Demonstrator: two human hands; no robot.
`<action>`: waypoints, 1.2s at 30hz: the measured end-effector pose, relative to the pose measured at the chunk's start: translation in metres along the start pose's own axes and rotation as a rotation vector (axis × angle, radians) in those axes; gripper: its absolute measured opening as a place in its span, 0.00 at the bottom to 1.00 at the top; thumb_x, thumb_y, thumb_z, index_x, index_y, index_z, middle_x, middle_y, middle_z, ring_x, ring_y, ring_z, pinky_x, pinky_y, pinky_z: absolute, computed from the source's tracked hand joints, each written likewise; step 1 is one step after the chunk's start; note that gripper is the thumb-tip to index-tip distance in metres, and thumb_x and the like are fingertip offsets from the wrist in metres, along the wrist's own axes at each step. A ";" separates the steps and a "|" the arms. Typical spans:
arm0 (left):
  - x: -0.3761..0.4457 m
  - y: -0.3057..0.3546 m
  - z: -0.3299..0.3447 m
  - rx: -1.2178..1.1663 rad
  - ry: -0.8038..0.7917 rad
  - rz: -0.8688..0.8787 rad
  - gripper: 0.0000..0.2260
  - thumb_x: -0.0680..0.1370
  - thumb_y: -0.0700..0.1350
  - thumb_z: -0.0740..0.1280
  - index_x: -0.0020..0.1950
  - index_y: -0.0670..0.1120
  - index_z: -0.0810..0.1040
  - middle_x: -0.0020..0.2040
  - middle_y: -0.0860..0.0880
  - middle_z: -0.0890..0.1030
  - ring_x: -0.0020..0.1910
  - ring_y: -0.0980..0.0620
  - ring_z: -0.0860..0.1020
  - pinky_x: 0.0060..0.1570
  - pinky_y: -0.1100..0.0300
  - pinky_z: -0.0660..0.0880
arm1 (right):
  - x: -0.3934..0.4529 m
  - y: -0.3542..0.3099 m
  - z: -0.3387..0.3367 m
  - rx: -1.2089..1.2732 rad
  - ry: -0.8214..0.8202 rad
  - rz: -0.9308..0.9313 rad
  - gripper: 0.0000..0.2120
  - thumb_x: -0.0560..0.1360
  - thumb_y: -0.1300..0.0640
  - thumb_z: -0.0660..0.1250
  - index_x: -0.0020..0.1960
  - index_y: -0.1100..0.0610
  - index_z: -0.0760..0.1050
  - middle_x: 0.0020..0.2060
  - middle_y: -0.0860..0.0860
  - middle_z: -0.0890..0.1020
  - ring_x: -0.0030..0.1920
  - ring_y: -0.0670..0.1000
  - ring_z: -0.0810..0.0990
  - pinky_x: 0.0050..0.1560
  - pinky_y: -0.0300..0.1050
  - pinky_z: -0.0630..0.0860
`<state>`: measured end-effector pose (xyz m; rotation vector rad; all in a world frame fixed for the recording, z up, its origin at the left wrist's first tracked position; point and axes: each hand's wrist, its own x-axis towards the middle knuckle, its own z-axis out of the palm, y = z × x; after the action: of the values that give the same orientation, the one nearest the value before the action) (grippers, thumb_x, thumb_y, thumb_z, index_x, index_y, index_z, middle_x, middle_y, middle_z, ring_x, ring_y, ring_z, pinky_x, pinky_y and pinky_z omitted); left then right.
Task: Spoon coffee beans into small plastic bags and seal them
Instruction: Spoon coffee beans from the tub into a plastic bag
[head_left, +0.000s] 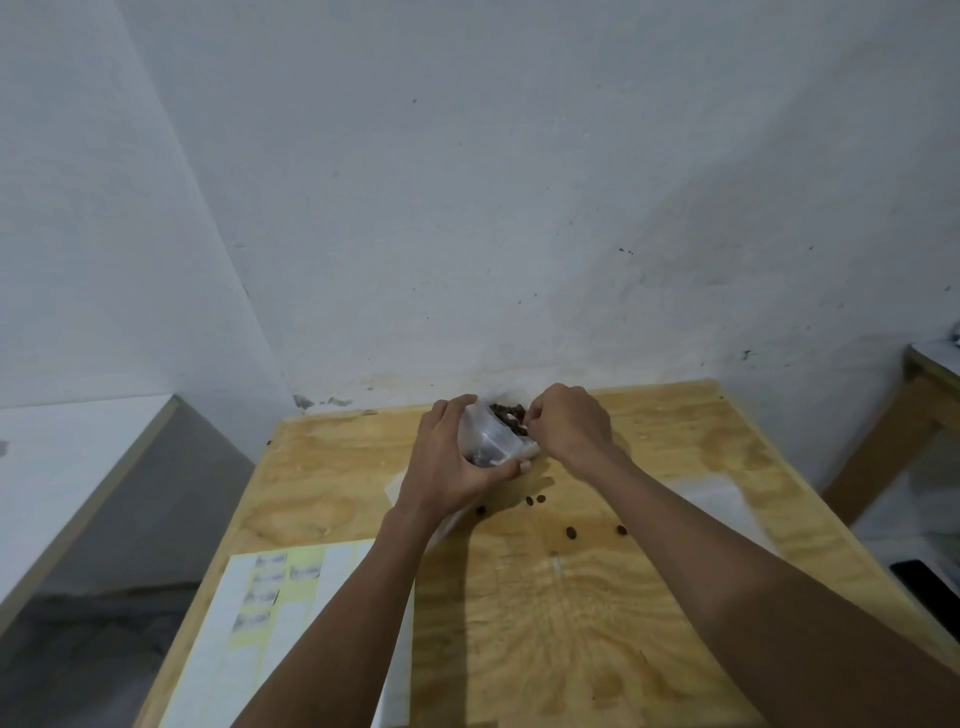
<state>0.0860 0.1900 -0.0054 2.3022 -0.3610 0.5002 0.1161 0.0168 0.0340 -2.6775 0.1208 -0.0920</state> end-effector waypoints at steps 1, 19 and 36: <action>0.000 0.000 0.000 -0.009 0.000 -0.009 0.42 0.64 0.65 0.80 0.71 0.46 0.72 0.60 0.59 0.71 0.60 0.58 0.68 0.58 0.61 0.66 | 0.003 0.001 0.001 0.032 -0.023 0.013 0.08 0.77 0.58 0.69 0.45 0.52 0.88 0.39 0.51 0.87 0.36 0.53 0.83 0.35 0.44 0.81; -0.004 0.002 -0.006 0.003 -0.018 -0.017 0.45 0.63 0.72 0.74 0.70 0.46 0.72 0.59 0.58 0.72 0.59 0.58 0.69 0.56 0.61 0.67 | 0.011 0.011 -0.020 0.388 -0.137 0.178 0.08 0.62 0.55 0.71 0.30 0.60 0.78 0.28 0.57 0.80 0.29 0.51 0.75 0.33 0.46 0.69; -0.003 0.029 -0.023 0.040 0.046 -0.047 0.47 0.61 0.77 0.69 0.68 0.45 0.72 0.56 0.54 0.73 0.56 0.52 0.72 0.51 0.60 0.68 | -0.030 -0.019 -0.063 0.207 -0.165 -0.026 0.11 0.67 0.56 0.71 0.45 0.62 0.86 0.39 0.55 0.87 0.33 0.52 0.82 0.34 0.45 0.75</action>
<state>0.0660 0.1869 0.0256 2.3278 -0.2756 0.5405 0.0819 0.0091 0.0968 -2.4677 0.0233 0.1026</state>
